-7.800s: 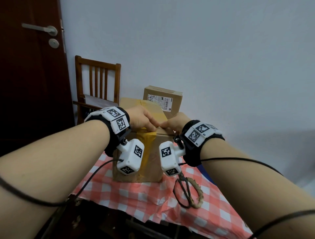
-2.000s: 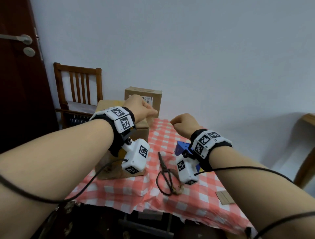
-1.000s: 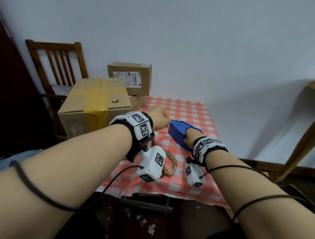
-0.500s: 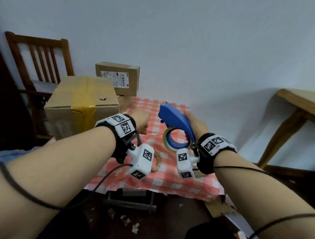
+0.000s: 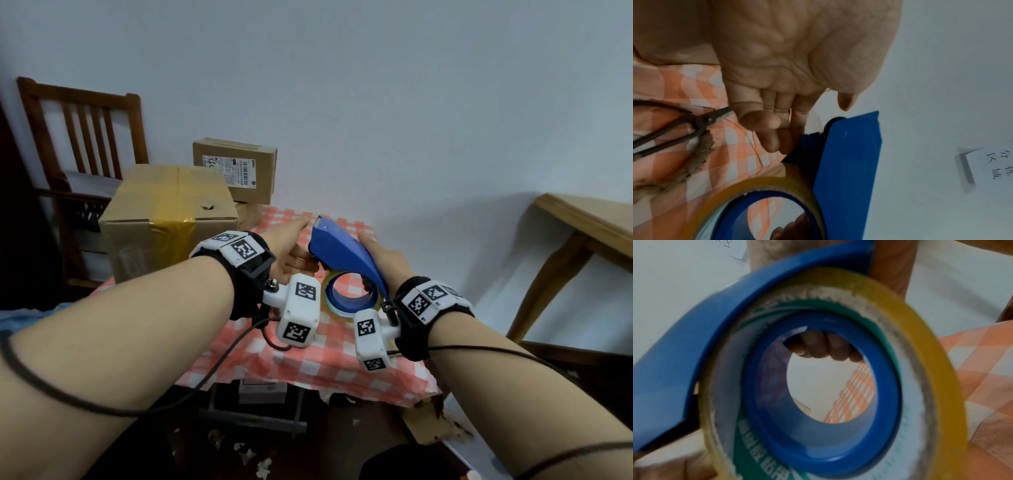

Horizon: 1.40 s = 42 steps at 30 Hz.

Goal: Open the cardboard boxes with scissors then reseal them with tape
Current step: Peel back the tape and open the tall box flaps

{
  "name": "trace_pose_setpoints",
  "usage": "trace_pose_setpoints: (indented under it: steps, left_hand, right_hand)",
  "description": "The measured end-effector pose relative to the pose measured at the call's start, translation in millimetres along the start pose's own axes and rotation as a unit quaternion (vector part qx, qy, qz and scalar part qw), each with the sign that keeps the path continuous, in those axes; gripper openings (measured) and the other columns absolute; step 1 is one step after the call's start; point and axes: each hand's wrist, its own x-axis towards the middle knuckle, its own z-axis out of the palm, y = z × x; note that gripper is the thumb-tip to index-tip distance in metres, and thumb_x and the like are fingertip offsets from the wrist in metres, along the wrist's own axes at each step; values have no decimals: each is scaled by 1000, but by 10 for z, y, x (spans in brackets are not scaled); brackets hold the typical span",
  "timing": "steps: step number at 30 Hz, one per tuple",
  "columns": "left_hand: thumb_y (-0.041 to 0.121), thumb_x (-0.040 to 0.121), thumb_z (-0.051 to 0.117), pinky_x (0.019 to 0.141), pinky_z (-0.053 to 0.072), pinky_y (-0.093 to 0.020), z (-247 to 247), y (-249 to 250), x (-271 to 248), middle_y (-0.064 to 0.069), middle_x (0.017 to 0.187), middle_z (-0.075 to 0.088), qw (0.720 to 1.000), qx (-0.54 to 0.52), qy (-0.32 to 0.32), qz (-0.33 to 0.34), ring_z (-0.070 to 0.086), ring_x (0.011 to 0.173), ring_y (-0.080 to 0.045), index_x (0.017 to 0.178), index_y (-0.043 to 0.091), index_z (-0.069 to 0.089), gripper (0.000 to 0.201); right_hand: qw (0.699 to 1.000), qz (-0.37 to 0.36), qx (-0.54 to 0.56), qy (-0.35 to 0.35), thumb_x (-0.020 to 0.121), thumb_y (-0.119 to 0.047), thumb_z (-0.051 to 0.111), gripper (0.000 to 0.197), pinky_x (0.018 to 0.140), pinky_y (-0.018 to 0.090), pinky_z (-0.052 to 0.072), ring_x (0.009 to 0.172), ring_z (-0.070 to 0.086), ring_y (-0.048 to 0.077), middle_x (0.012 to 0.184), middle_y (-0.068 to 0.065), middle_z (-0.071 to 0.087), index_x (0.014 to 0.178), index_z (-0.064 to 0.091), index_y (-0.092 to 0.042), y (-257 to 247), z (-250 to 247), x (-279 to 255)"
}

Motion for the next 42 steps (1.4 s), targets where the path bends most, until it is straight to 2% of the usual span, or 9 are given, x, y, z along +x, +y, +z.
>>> trace_pose_setpoints:
  steps: [5,9,12,20,24,28,35,38,42]
  left_hand:
    - [50,96,45,61,44,-27,-71,23,-20,-11,76,63,1000,-6,25,7,57,65,-21,83,3,59,51]
    - [20,94,57,52,42,-21,-56,30,-71,-5,72,56,999,-20,8,25,53,49,-12,80,10,55,18]
    - [7,95,53,48,30,-15,-82,44,-79,-6,61,41,998,-52,1,22,33,56,-11,71,8,45,25]
    - [-4,92,55,32,28,-11,-48,72,-75,-8,60,51,994,6,75,82,51,36,-7,70,4,47,25]
    - [-1,78,74,50,41,-20,-32,89,-60,-14,67,63,982,28,131,130,57,63,-21,81,-7,64,12]
    - [5,69,78,83,57,-41,-66,131,-45,-16,91,71,963,138,157,169,68,87,-32,96,4,71,27]
    - [-7,85,64,36,37,-15,45,278,-126,-11,68,64,950,134,172,222,59,45,-12,95,-4,71,12]
    - [-5,85,65,35,41,-12,76,334,-98,-10,66,61,948,135,169,234,50,29,-2,95,-3,70,11]
    - [-2,83,69,41,45,-13,61,396,-92,-10,65,63,947,128,166,244,52,31,-2,87,-3,70,4]
  right_hand:
    - [1000,-6,-13,-6,89,-46,59,41,41,19,36,38,46,18,58,10,50,73,54,-9,-26,-20,-13]
    - [1000,-11,-16,-14,89,-47,59,40,37,14,33,31,44,13,57,9,49,75,54,-9,-49,-28,-22]
    - [1000,-20,-23,-9,89,-45,58,38,42,19,35,38,45,16,58,9,48,74,53,-11,-67,-36,-30]
    - [1000,-23,-20,0,88,-45,60,35,52,26,39,52,50,19,64,5,55,75,58,-12,-50,-95,-28]
    - [999,-27,-36,-1,86,-49,60,43,50,27,42,46,52,22,61,10,57,75,60,-7,-37,-123,5]
    - [994,-60,-87,19,88,-50,57,47,61,30,41,57,50,24,65,9,55,65,55,-9,-57,-150,36]
    - [986,-118,-104,57,88,-48,57,55,54,28,34,50,39,19,49,0,43,47,42,-15,-129,-224,98]
    - [984,-131,-101,64,91,-45,54,70,51,25,32,46,38,14,31,-12,37,27,45,-17,-130,-279,124]
    - [976,-150,-133,88,90,-51,52,69,56,28,31,50,33,21,40,-5,29,35,28,-16,-125,-321,183]
